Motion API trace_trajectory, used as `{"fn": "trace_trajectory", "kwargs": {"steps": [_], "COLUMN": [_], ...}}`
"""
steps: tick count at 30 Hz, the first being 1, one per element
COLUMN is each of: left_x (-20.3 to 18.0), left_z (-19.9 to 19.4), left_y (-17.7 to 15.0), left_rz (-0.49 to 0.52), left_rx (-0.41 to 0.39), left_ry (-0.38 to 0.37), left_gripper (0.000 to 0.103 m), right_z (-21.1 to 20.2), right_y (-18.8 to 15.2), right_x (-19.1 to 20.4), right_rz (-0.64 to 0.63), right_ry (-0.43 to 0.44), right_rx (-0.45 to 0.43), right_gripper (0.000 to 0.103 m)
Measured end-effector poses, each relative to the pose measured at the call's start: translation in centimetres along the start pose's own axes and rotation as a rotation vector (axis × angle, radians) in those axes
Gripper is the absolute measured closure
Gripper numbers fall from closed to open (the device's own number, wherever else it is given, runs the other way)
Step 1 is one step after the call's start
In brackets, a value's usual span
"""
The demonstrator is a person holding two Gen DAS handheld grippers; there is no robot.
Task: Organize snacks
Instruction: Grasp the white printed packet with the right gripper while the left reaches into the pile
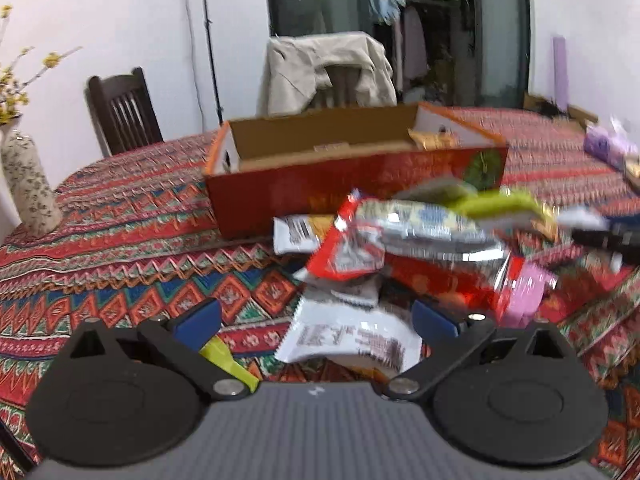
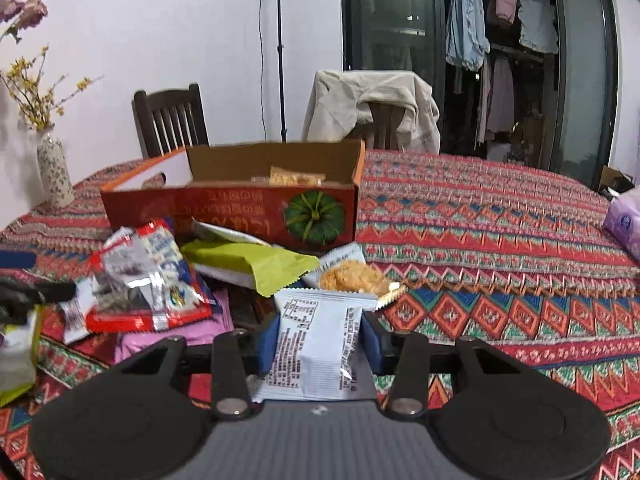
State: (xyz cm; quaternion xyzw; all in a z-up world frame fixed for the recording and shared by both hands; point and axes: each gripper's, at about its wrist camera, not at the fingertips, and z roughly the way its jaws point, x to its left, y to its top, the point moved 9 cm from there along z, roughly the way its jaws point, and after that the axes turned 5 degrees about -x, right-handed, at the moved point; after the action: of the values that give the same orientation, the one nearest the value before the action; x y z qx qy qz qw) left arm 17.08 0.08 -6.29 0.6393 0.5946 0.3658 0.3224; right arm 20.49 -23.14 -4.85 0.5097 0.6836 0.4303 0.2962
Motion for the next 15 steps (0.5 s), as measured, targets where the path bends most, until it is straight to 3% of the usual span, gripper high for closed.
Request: {"fn": "trace_trajectory", "kwargs": {"steps": [5,15], "left_x": [-0.3,-1.5], "left_z": [1.8,3.0], "left_y": [-0.8,-1.3], "left_rz": [0.010,0.016], "left_rx": [0.065,0.109], "left_ry": [-0.034,-0.079], "left_gripper": [0.000,0.000], "right_z": [-0.3,0.0], "right_y": [1.0,1.3], "right_x": [-0.2,1.5], "right_rz": [0.011,-0.009], "right_ry": [-0.006,0.035], "right_rx": [-0.029,-0.029], "right_gripper": [0.061,0.061]}}
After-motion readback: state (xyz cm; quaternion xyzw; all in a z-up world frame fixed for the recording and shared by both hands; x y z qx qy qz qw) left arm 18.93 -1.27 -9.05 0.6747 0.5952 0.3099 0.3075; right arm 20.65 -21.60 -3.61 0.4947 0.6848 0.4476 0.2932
